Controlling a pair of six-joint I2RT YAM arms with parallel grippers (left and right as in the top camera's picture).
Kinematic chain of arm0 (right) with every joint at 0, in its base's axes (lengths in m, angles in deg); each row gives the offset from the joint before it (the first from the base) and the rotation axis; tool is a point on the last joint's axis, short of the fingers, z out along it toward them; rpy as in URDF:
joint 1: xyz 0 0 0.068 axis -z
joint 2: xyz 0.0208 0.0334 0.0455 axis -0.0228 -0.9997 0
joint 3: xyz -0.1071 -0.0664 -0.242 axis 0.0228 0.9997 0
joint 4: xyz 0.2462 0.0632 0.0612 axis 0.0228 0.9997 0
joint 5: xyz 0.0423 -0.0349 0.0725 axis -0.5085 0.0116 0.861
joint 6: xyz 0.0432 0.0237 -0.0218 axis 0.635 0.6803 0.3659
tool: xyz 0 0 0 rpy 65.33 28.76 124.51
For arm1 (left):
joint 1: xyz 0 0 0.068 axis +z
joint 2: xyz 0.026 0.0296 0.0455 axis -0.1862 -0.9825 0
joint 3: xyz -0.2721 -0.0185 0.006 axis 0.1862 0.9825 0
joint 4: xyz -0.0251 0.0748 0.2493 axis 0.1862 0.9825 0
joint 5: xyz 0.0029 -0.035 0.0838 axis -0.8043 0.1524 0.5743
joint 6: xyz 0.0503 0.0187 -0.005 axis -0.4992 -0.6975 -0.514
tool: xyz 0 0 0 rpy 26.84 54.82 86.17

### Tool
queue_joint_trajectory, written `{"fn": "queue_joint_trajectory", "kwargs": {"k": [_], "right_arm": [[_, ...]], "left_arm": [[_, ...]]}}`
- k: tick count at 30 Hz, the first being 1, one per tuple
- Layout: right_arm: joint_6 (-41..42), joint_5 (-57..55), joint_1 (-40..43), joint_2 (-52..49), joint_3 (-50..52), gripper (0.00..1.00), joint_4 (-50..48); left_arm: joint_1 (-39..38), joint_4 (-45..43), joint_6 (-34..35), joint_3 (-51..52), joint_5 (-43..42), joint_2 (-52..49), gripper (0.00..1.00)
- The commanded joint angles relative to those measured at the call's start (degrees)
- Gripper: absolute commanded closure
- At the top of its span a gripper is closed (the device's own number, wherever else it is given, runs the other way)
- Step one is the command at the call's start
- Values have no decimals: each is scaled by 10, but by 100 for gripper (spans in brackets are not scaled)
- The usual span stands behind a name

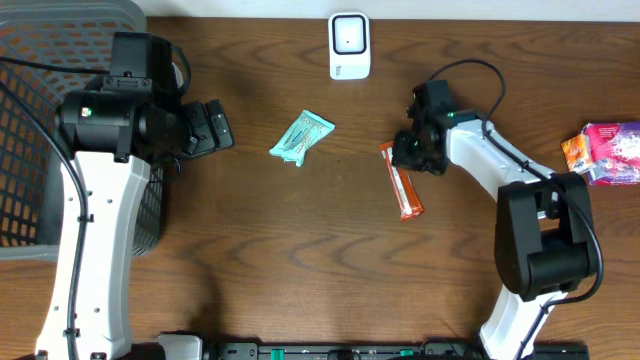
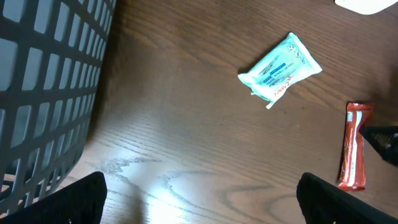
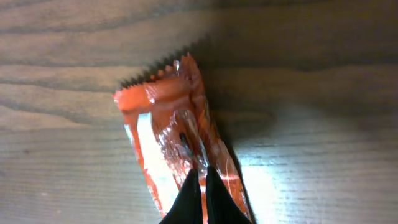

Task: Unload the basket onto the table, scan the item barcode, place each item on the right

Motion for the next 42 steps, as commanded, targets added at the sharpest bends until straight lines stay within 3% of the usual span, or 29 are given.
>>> {"fn": "queue_joint_trajectory", "kwargs": {"k": [1, 8, 11, 15, 25, 35, 38, 39, 42], "right_arm": [[1, -2, 16, 0, -79, 97, 51], [-75, -2, 19, 0, -169, 89, 257], [-91, -2, 13, -1, -150, 94, 304], [-90, -2, -3, -1, -85, 99, 281], [-43, 10, -13, -1, 62, 99, 158], [-50, 58, -4, 3, -5, 98, 240], [-51, 57, 1, 3, -52, 92, 275], [-58, 58, 1, 3, -63, 85, 279], [-76, 43, 1, 3, -80, 41, 275]], "left_arm": [[2, 2, 5, -1, 5, 2, 2], [2, 2, 5, -1, 5, 2, 2], [2, 2, 5, -1, 5, 2, 2], [2, 2, 5, -1, 5, 2, 2], [2, 2, 5, -1, 5, 2, 2], [2, 2, 5, -1, 5, 2, 2], [2, 2, 5, -1, 5, 2, 2], [2, 2, 5, -1, 5, 2, 2], [2, 2, 5, -1, 5, 2, 2]]}}
